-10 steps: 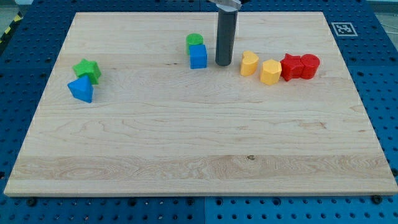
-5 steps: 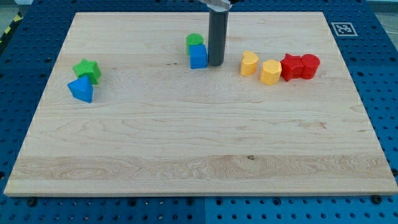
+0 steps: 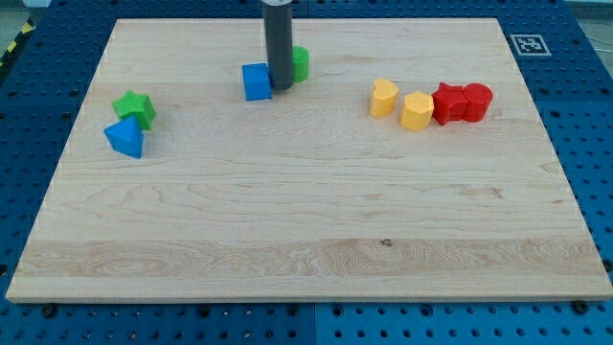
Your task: Move the blue cube top right diagonally to the green star
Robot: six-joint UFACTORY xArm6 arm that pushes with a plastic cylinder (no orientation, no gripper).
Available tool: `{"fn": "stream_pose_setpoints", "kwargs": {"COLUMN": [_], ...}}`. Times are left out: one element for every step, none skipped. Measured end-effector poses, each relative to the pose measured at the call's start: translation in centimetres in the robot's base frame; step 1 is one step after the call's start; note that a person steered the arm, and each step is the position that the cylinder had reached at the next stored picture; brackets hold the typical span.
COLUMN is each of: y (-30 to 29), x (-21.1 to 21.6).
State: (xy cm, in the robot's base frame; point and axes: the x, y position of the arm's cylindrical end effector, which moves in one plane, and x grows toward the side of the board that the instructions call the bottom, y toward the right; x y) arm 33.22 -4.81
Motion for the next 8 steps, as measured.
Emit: {"fn": "stream_pose_setpoints", "kwargs": {"y": [-1.6, -1.7, -1.7, -1.7, -1.7, -1.7, -1.7, -2.4], "x": [-0.3, -0.3, -0.3, 0.3, 0.6, 0.6, 0.8, 0.8]}}
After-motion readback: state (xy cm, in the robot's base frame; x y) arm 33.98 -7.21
